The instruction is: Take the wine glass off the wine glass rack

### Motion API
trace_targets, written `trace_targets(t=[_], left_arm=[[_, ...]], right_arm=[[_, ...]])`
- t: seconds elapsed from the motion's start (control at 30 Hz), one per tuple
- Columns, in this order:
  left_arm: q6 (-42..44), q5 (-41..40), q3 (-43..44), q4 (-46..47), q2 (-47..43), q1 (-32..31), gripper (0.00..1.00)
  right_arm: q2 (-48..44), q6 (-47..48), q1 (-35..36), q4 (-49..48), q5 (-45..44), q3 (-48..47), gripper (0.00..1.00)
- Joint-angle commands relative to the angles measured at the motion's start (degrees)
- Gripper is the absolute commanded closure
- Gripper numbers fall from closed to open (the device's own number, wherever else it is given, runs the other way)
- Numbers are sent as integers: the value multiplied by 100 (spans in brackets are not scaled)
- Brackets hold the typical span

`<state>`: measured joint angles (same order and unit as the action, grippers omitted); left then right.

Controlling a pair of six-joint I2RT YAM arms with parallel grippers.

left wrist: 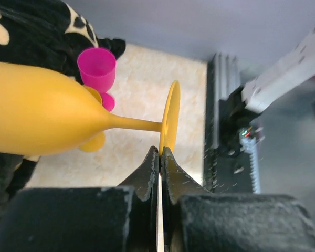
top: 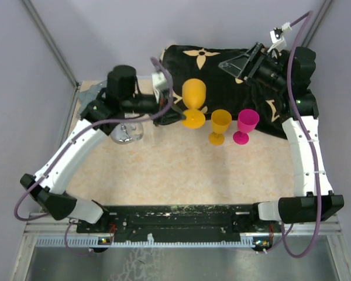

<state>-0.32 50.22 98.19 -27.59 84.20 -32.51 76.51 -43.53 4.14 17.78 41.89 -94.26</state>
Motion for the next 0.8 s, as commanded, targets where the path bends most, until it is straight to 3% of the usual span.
trace_targets(t=[0.0, 0.27, 0.43, 0.77], left_arm=[[2877, -1820, -663, -863, -491, -815, 100], [5310, -3429, -2713, 283, -1347, -1773, 100], [6359, -3726, -3476, 603, -1494, -1923, 100], [8147, -4102, -4558, 1202, -1582, -2197, 100]], right_arm=[[-31, 222, -58, 182, 181, -326, 34], [81, 692, -85, 724, 725, -455, 34], [146, 1271, -80, 1028, 1437, -189, 33], [395, 2210, 127, 2196, 1054, -89, 34]])
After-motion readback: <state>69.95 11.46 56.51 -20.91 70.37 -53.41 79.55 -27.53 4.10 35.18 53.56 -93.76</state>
